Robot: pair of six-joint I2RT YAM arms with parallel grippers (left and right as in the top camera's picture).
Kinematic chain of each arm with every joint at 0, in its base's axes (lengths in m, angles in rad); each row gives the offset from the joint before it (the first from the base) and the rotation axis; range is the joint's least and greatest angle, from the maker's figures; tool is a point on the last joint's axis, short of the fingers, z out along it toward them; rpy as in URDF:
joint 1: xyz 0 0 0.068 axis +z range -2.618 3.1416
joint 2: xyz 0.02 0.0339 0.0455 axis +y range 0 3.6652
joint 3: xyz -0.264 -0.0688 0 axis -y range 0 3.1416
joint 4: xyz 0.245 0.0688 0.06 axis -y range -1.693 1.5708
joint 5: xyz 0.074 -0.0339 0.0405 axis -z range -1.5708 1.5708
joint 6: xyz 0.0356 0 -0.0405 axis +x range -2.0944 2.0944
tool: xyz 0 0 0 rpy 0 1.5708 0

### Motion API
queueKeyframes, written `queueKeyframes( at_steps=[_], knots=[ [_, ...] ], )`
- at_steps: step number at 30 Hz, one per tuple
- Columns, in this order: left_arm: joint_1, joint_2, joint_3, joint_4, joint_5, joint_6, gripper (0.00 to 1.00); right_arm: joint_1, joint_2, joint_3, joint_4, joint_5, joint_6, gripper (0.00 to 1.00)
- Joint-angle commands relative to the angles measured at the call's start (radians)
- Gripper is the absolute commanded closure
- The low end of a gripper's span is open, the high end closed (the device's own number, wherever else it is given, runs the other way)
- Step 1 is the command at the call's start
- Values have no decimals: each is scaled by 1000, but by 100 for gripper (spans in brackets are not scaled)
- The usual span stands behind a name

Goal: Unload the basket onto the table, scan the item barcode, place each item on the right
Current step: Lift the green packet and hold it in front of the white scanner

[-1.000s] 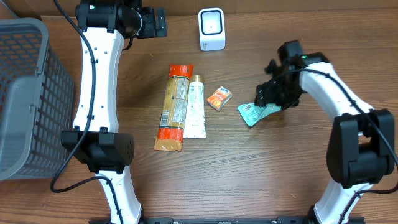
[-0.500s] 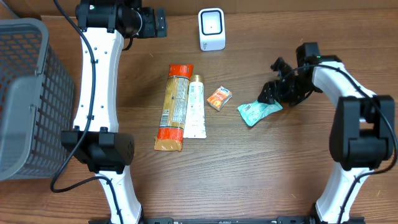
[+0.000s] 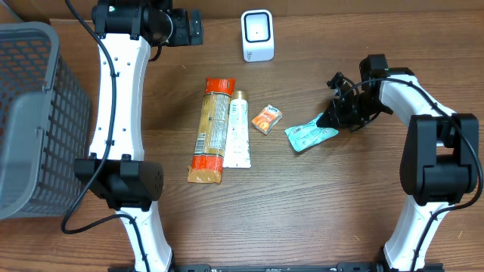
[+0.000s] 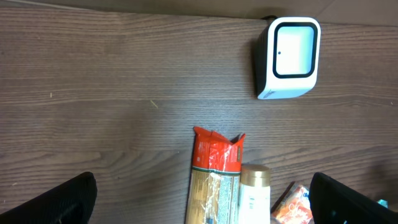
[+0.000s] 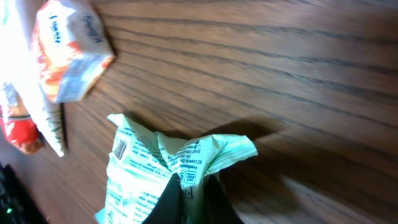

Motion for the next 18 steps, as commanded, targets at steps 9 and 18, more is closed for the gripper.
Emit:
queueKeyframes(
  at_steps=[9, 18],
  knots=[
    [-1, 1, 4, 4, -6, 26, 0, -10, -78, 149, 27, -164, 111, 96],
    [-1, 1, 4, 4, -6, 26, 0, 6, -325, 198, 222, -166, 288, 97]
  ],
)
